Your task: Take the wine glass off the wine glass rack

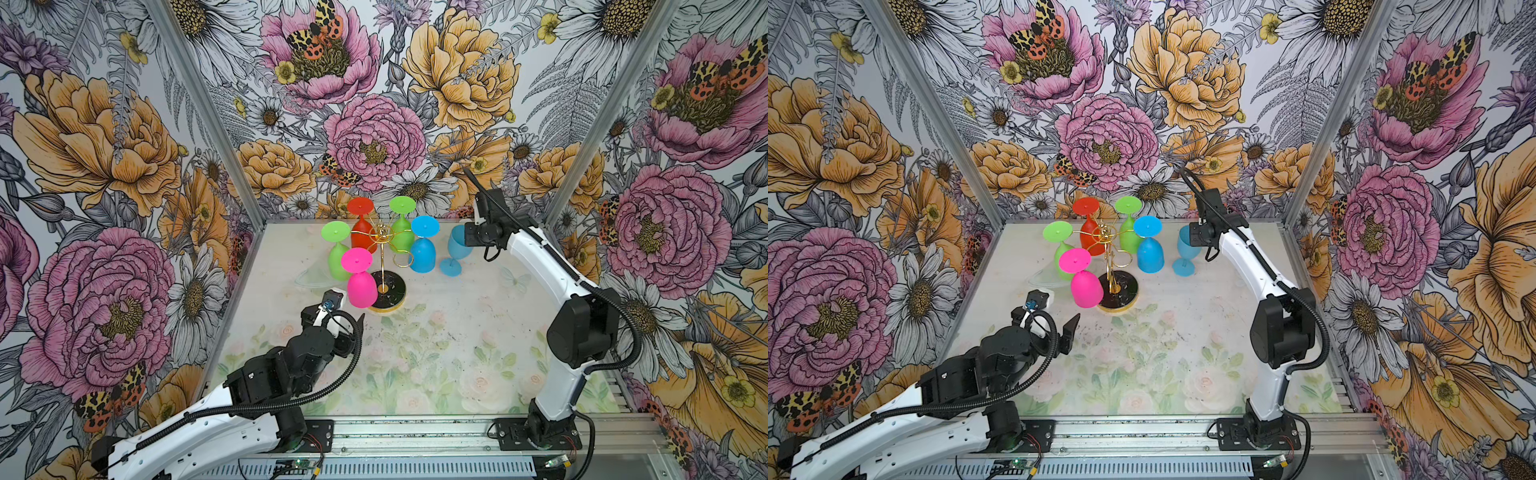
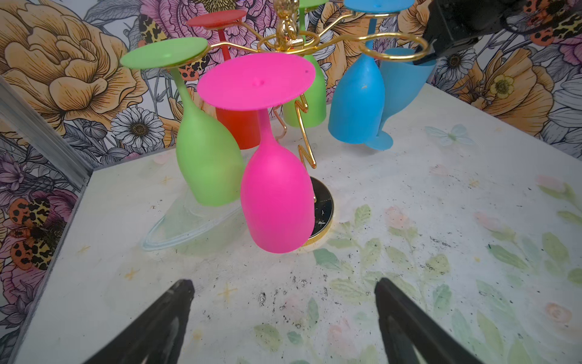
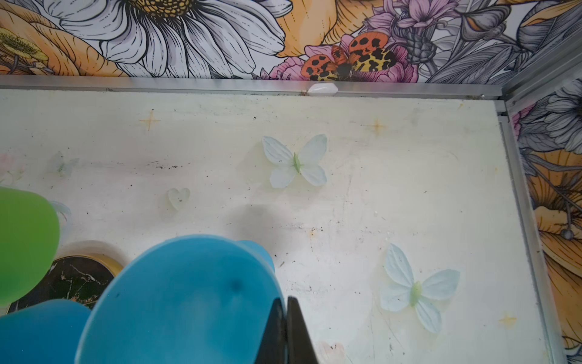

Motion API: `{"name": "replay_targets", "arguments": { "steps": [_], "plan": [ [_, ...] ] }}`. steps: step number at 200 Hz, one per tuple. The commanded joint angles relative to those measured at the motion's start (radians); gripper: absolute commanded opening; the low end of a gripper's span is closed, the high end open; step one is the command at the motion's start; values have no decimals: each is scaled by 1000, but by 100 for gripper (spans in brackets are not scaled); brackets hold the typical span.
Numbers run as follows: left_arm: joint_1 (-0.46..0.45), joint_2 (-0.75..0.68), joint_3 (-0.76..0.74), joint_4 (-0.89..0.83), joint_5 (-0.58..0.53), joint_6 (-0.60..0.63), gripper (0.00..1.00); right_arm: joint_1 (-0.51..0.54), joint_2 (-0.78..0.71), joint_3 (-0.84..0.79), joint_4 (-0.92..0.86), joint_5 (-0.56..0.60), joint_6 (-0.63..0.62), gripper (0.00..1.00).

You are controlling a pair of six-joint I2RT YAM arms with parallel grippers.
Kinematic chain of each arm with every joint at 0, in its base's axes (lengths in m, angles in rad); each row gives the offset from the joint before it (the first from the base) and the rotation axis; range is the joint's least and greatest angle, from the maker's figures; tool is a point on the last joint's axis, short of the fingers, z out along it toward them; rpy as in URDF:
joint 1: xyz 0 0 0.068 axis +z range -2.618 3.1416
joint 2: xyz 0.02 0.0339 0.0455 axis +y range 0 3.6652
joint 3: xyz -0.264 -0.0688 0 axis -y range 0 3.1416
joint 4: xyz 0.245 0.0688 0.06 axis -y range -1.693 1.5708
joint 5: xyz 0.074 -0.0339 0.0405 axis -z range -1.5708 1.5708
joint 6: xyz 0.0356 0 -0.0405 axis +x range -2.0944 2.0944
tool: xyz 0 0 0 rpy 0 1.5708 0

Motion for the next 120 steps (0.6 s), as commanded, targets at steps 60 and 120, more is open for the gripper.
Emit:
{"name": "replay_targets", "arguments": {
  "steps": [60, 120],
  "plan": [
    [56, -29, 49, -75, -38, -29, 93, -7, 168, 199, 55, -9, 9, 0],
    [122, -19, 59, -70, -19, -24, 93, -5, 262, 280, 61, -21, 21, 0]
  ]
}}
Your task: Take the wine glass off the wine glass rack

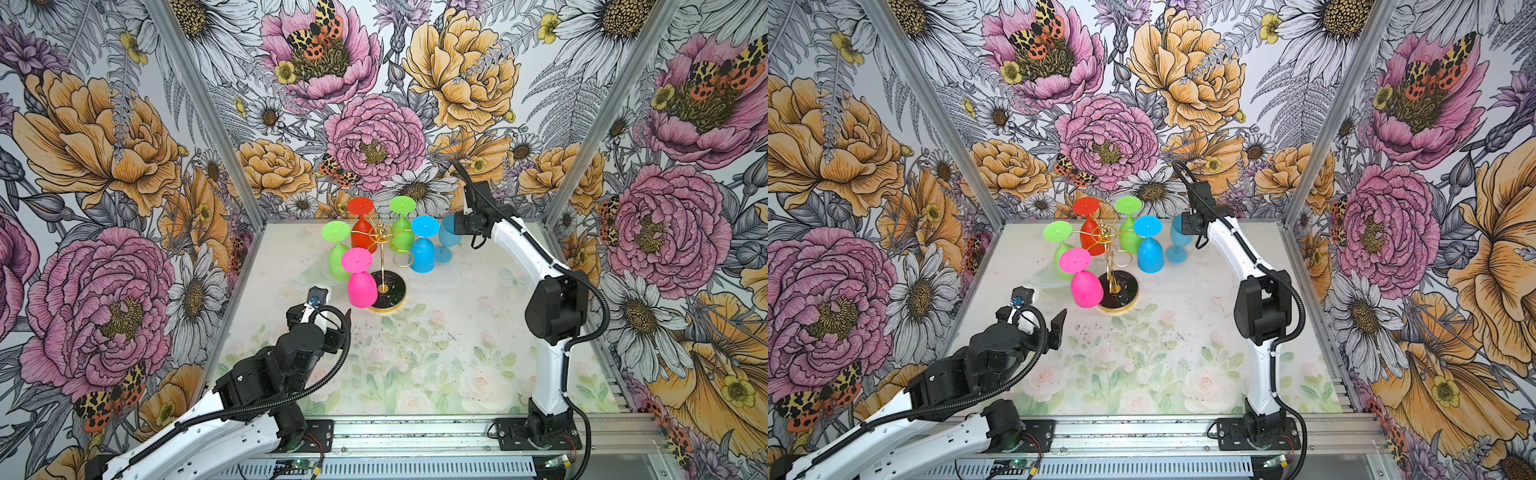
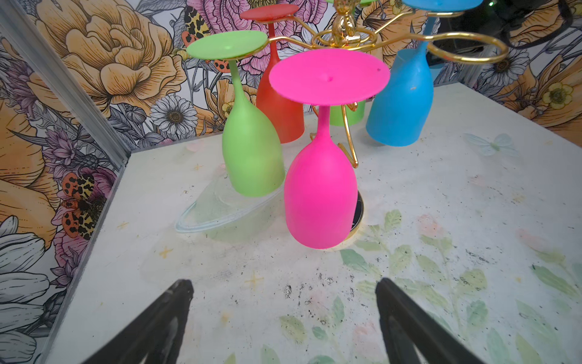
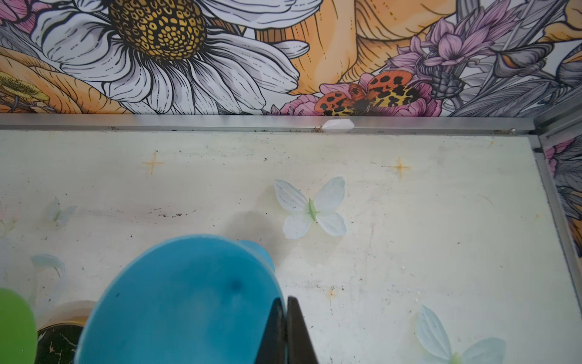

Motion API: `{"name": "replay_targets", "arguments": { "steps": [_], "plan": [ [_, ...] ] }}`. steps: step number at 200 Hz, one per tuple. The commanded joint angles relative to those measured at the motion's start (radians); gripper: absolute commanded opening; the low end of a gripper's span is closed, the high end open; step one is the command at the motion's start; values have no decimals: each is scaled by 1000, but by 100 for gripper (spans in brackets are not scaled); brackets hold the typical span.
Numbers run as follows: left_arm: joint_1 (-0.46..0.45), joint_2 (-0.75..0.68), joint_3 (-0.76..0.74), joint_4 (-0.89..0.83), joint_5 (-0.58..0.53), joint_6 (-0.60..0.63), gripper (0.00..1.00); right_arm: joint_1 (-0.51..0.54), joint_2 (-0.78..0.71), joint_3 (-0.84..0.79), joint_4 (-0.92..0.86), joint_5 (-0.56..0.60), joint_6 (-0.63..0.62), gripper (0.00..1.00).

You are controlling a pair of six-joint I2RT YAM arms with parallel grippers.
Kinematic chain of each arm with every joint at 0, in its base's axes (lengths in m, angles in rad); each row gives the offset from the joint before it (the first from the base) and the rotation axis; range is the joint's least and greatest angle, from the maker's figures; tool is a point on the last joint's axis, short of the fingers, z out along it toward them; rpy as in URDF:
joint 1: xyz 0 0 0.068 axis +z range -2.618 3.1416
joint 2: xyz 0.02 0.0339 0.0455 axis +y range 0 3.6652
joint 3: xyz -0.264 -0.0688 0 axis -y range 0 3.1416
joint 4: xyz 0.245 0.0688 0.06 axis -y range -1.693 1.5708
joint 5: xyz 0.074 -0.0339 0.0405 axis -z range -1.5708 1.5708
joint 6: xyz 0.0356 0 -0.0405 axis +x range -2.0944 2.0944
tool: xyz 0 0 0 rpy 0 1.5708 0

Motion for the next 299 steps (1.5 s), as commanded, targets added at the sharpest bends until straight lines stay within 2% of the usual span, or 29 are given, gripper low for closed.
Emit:
{"name": "replay_targets", "arguments": {
  "steps": [1, 74, 204, 222, 299],
  "plan": [
    [27, 0, 37, -2, -5, -10, 93, -6, 34, 50, 20, -16, 14, 0],
    [87, -13, 29, 27, 34, -9, 93, 14, 88, 99, 24, -30, 31, 0],
    [92, -52, 23, 39, 47, -9, 93, 34, 122, 112, 24, -28, 33, 0],
    [92, -52, 23, 43, 47, -10, 93, 34, 125, 113, 23, -31, 31, 3],
    [92, -55, 23, 44, 53, -9, 93, 39, 127, 112, 23, -42, 33, 6]
  ]
}}
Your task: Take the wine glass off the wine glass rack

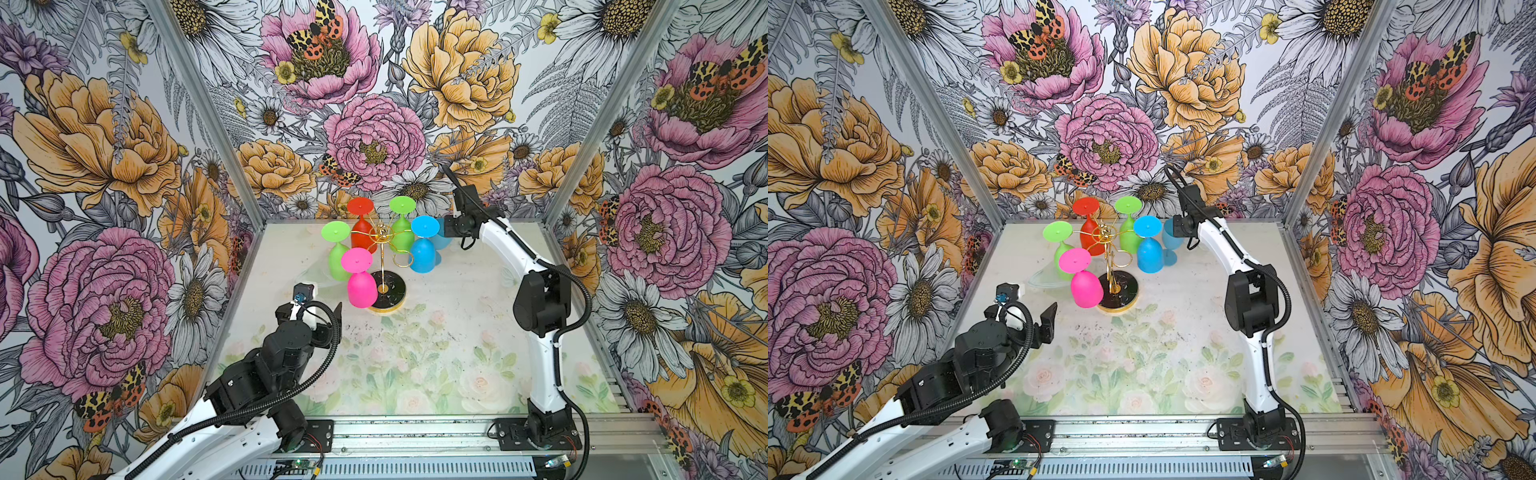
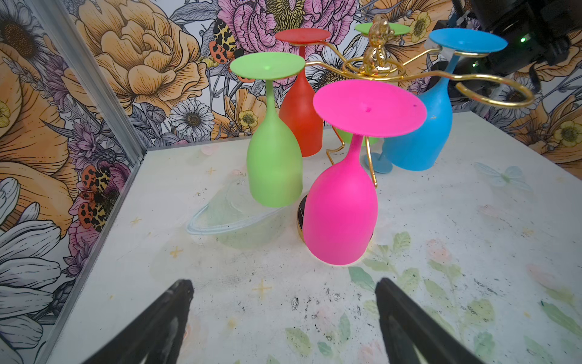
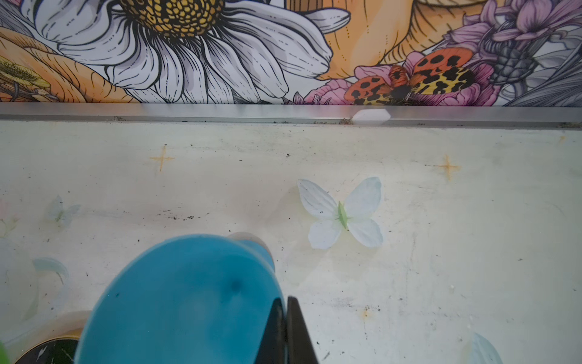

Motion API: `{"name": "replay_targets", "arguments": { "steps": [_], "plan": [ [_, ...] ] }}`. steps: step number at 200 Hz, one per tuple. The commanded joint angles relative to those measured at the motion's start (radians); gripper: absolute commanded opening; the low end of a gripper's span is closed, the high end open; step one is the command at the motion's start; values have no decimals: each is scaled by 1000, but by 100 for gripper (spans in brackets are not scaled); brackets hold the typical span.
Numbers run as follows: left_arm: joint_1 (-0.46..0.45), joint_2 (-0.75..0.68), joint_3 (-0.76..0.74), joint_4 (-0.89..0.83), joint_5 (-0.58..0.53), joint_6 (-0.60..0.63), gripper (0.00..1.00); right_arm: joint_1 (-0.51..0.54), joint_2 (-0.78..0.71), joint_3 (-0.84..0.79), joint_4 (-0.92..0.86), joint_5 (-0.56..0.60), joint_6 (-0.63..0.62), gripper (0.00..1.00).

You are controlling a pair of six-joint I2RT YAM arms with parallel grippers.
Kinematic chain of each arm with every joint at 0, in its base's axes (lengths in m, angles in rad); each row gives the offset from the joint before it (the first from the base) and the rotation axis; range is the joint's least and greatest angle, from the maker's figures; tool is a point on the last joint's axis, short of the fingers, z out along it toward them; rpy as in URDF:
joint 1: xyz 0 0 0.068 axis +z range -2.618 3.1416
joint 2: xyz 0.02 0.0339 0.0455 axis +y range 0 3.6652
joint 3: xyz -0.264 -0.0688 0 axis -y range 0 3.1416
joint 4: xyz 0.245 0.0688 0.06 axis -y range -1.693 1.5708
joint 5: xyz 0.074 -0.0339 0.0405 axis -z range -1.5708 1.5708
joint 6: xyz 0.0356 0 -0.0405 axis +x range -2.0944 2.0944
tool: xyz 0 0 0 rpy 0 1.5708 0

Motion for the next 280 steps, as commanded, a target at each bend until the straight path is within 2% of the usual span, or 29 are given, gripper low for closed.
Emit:
{"name": "replay_targets", "arguments": {
  "steps": [1, 36, 121, 207, 280],
  "plan": [
    [9, -13, 14, 27, 22, -9, 93, 10, 18, 37, 16, -10, 10, 6],
    [9, -14, 14, 27, 26, -9, 93, 12, 19, 35, 15, -17, 8, 10],
    [9, -14, 12, 26, 29, -10, 93, 11, -12, 34, 14, -41, 1, 26],
    [9, -14, 12, 26, 39, -9, 93, 12, -85, 33, 13, -58, -6, 53],
    [9, -22, 6, 25, 43, -11, 93, 5, -191, -11, 6, -39, 4, 55]
  ]
}}
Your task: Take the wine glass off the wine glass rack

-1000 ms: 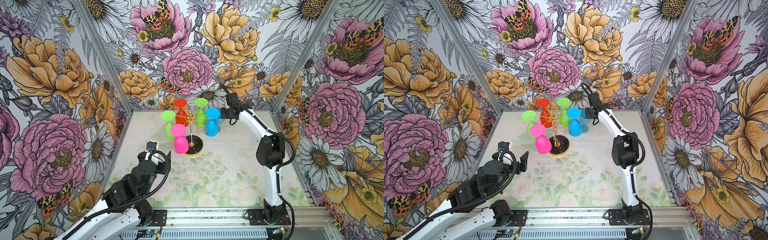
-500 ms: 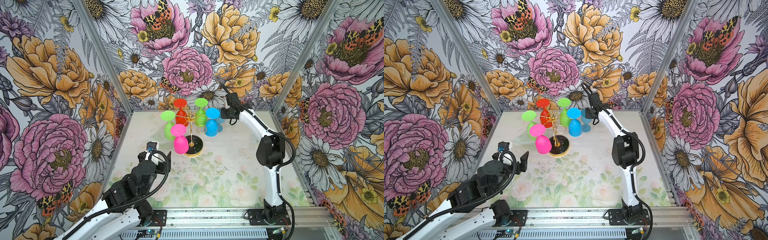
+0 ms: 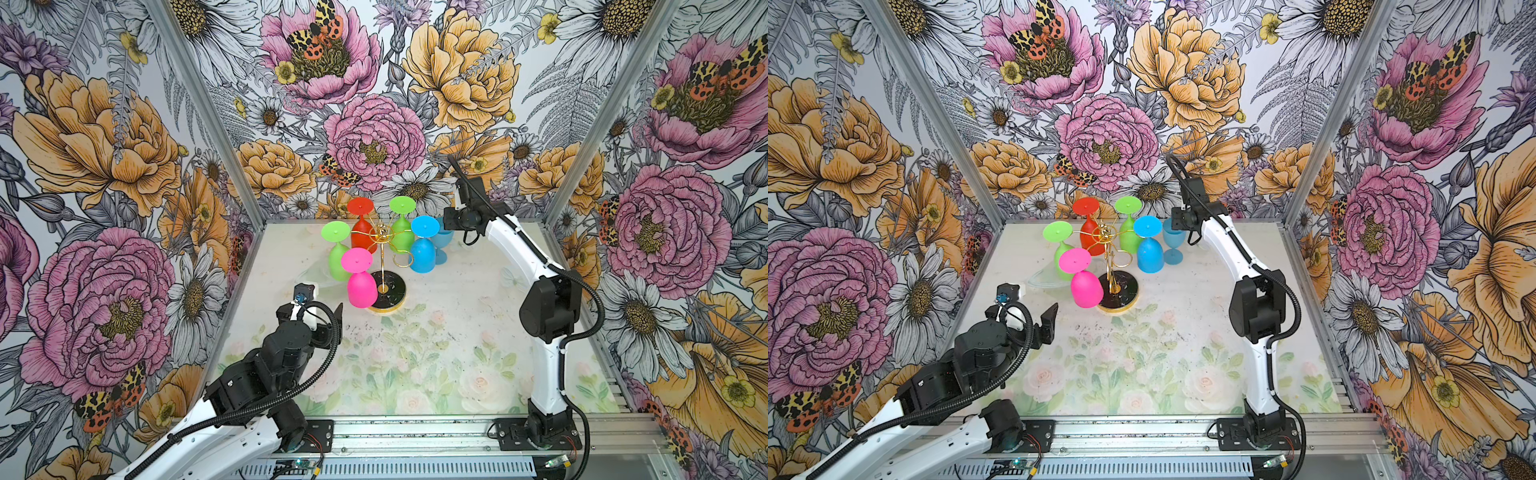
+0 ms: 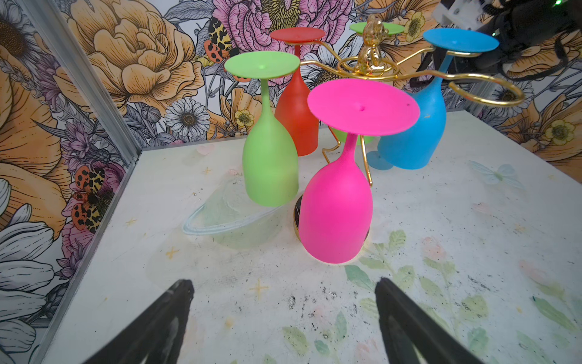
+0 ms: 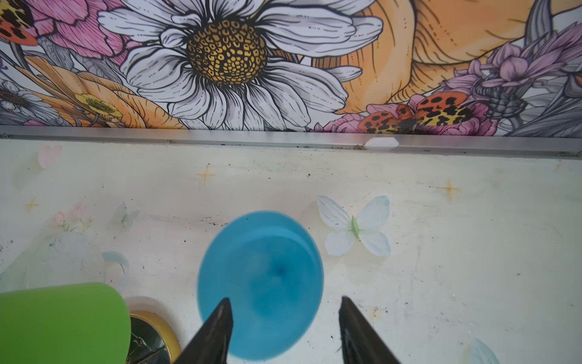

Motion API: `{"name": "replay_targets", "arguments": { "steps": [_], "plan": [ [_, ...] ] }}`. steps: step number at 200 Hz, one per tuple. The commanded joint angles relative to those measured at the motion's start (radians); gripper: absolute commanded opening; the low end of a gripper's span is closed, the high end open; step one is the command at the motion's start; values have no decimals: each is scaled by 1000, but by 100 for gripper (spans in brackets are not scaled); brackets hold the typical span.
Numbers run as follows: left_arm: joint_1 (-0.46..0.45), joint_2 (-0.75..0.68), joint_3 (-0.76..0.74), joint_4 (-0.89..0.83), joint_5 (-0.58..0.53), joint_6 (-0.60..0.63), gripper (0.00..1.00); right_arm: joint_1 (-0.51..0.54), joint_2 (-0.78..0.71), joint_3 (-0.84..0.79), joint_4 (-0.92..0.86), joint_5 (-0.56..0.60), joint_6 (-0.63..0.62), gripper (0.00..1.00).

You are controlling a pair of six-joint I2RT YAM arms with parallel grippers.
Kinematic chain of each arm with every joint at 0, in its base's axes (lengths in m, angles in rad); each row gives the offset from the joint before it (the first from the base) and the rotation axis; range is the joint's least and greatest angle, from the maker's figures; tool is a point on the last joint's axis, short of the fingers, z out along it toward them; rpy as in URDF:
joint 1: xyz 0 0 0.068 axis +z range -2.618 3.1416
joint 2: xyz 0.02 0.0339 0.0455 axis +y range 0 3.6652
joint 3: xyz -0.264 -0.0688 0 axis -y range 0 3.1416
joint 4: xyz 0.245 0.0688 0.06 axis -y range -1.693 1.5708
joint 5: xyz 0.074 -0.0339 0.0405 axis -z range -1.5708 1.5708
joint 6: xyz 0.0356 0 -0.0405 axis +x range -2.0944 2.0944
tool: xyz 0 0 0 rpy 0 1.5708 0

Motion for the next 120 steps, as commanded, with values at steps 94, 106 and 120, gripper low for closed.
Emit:
{"name": "replay_targets", "arguments": {
  "steps": [94, 106, 120],
  "plan": [
    [14, -14, 5, 28, 12, -3, 93, -35, -493, -337, 7, -270, 86, 64],
    [24, -8, 9, 29, 15, 6, 93, -36, -528, -366, 14, -333, 109, 65],
    [41, -7, 10, 40, 40, 12, 93, -35, -563, -402, 40, -400, 138, 65]
  ]
}}
